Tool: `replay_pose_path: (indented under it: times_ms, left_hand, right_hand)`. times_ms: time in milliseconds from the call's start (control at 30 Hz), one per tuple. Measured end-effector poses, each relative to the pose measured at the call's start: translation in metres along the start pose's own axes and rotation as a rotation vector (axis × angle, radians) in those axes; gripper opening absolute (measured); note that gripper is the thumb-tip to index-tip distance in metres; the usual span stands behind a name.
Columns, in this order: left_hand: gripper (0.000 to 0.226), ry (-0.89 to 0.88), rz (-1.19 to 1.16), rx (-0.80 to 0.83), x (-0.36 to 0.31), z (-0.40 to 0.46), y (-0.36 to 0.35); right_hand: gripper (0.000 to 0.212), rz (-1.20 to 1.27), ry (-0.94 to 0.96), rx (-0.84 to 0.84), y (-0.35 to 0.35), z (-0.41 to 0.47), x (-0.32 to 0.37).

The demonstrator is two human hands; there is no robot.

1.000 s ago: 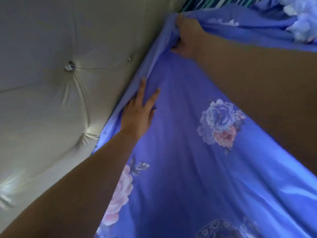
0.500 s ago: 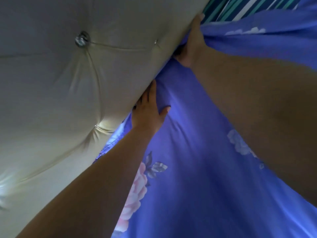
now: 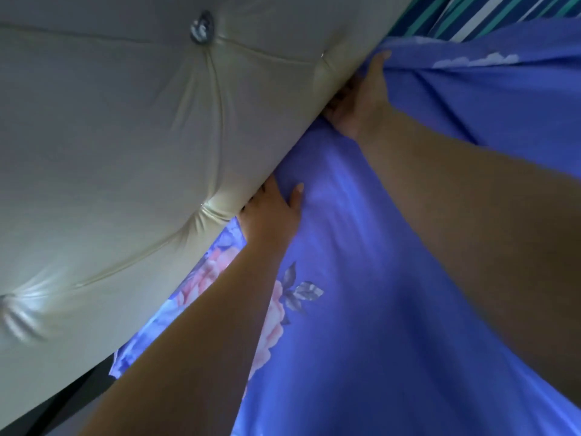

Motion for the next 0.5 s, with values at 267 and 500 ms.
replay_pose_path:
  times_ms: [267,500]
  left_hand:
    - [0.049,-0.053,-0.118,-0.171,0.079,-0.112,0.028]
    - [0.066,0.845,-0.243,-0.347,0.233,-0.224,0.069]
  right_hand:
    - [0.035,-0.906,0.643,-0.165,0.088,-0.129,-0.131]
    - [0.036,-1.249,0.649,0.079,0.102,-0.204,-0.200]
Point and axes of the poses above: each hand's wrist, its own z-axis towards the middle knuckle, its own y-axis out of the back of the hand, x = y × z, the point moved 6 cm from there along z, towards the middle knuckle, and after that the axes turned 14 degrees about -x, right-handed, at the moved point
